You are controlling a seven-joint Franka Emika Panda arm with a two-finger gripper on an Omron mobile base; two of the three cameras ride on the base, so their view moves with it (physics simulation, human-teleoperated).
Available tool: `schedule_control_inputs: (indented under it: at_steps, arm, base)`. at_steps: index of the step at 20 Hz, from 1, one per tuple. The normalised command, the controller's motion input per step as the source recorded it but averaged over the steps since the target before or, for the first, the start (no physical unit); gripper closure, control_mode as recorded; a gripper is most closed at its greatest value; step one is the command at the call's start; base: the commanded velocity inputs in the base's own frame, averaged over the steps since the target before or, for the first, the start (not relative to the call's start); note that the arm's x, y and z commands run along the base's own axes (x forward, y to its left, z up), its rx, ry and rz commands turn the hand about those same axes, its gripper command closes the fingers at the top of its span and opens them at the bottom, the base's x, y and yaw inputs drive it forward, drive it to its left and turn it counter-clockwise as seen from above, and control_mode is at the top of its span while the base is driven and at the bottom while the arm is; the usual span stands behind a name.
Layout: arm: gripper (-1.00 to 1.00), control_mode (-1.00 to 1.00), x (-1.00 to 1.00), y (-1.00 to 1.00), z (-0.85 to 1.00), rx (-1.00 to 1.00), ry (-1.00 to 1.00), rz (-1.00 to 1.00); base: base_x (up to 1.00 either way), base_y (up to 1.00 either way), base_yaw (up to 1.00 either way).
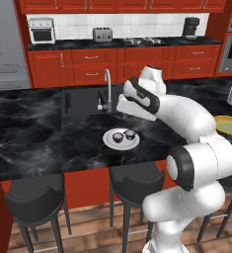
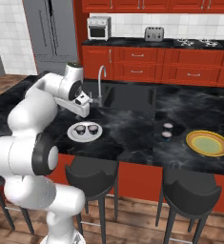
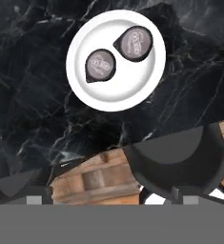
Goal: Place two yogurt containers on each plate.
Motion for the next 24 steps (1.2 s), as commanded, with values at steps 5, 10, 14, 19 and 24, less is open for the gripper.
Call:
schedule_control_inputs:
  at_steps: [5, 10, 14, 19, 24]
  arm:
    - [-1.0, -1.0, -0.84, 0.09, 0.51, -0.32, -0.15, 0.01]
    - [-1.0, -1.0, -0.74, 0.01, 0.33, -0.16, -0.34, 0.01]
    - [-1.0, -1.0, -0.4, 0.0, 0.3, -0.01, -0.26, 0.0]
    - [-1.0, -1.0, -0.04, -0.03, 0.19, 0.04, 0.02, 0.0]
    - [-1.0, -1.0, -0.04, -0.47, 0.06, 0.03, 0.01, 0.0]
  base:
    - [0.0, 0.0, 0.0]
    - [0.0, 0.0, 0.0]
    - [0.0, 0.0, 0.0]
    - [0.0, 0.0, 0.0]
    - [0.0, 0.0, 0.0]
